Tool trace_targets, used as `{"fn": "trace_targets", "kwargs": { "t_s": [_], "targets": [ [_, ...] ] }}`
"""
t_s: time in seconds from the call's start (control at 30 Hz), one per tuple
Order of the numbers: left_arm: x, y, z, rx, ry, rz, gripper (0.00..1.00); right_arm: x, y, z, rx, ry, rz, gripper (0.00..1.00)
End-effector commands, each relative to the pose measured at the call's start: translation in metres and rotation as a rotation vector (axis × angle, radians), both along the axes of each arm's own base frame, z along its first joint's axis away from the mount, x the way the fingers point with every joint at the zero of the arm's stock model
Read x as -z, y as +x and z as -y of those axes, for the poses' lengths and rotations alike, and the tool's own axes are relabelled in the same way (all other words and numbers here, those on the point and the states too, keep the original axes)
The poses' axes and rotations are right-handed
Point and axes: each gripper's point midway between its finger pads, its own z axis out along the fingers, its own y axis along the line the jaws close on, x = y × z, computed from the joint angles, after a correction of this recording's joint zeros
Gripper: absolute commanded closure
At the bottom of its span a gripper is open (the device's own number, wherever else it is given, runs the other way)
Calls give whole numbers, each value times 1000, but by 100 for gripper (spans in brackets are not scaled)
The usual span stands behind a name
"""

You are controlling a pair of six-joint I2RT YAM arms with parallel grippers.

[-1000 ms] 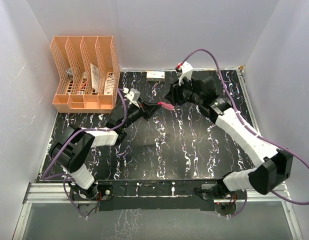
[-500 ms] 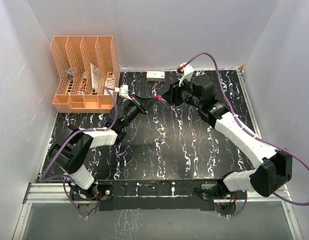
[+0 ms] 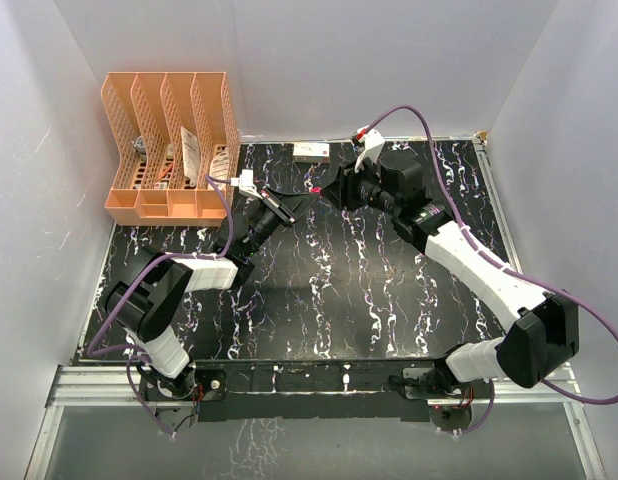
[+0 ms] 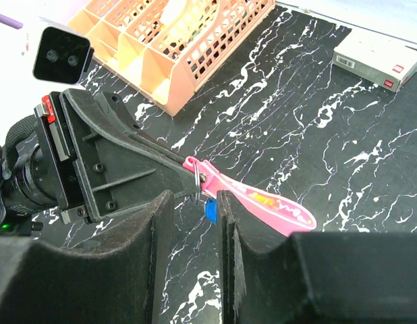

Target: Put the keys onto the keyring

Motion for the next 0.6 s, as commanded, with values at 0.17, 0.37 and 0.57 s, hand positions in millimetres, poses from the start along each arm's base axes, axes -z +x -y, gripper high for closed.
{"fn": "trace_targets", "kwargs": {
  "t_s": [0.17, 0.37, 0.57],
  "targets": [
    [-47, -6, -5, 12, -89, 99, 100, -16, 7, -9, -21, 57, 51, 73],
    [-48, -7, -2, 31, -109, 97, 100, -14, 7, -11, -25, 62, 43, 78],
    [-49, -8, -1, 40, -111, 100, 100, -14, 8, -11, -25, 63, 44, 81]
  ]
}}
